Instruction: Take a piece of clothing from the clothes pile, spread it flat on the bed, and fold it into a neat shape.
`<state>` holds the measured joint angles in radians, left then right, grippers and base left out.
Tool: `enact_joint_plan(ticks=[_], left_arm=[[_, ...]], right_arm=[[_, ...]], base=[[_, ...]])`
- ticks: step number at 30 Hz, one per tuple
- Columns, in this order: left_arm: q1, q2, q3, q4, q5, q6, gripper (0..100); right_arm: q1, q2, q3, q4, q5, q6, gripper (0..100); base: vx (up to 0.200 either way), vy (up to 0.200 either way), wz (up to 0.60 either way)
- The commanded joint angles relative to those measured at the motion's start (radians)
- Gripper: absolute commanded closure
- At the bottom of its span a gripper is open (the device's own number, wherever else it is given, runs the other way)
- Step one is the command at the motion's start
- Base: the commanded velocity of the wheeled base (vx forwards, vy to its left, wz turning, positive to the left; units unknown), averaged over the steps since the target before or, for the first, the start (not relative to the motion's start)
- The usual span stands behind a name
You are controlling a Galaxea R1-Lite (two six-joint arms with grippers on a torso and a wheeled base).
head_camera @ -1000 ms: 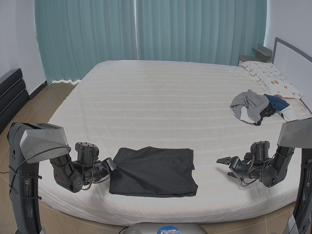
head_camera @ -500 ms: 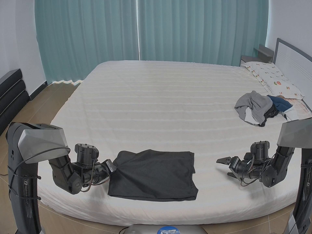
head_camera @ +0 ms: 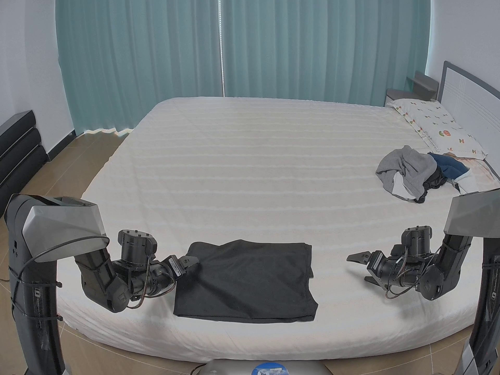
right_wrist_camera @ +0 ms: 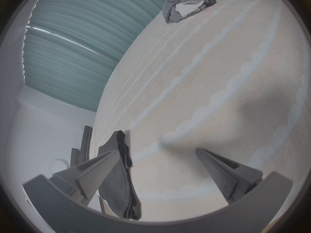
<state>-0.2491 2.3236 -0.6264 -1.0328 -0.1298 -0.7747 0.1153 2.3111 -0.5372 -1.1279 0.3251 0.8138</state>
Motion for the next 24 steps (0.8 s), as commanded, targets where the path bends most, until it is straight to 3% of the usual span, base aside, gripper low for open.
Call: enact_joint_plan(ticks=[1, 8, 13, 18, 24], left_arm=[[0.008, -0.015, -0.006, 0.002, 0.007, 0.002, 0], [0.016, -0.041, -0.015, -0.006, 0.067, 0.02, 0], [0.041, -0.153, 0.03, -0.021, 0.16, 0.005, 0], [0.1, -0.328, 0.109, -0.086, 0.185, 0.012, 0], [0.159, -0.56, 0.163, -0.018, 0.188, 0.052, 0]], right_arm=[[0.004, 0.01, -0.003, 0.0, -0.005, -0.007, 0], [0.029, 0.014, -0.059, 0.048, -0.026, -0.019, 0], [0.139, -0.104, -0.036, 0.074, -0.212, -0.028, 0], [0.167, -0.265, 0.031, 0.074, -0.291, -0.076, 0], [0.147, -0.547, 0.135, 0.083, -0.344, -0.185, 0]], base=[[0.0, 0.0, 0.0], [0.0, 0.0, 0.0], [0.0, 0.0, 0.0], [0.0, 0.0, 0.0], [0.0, 0.0, 0.0]])
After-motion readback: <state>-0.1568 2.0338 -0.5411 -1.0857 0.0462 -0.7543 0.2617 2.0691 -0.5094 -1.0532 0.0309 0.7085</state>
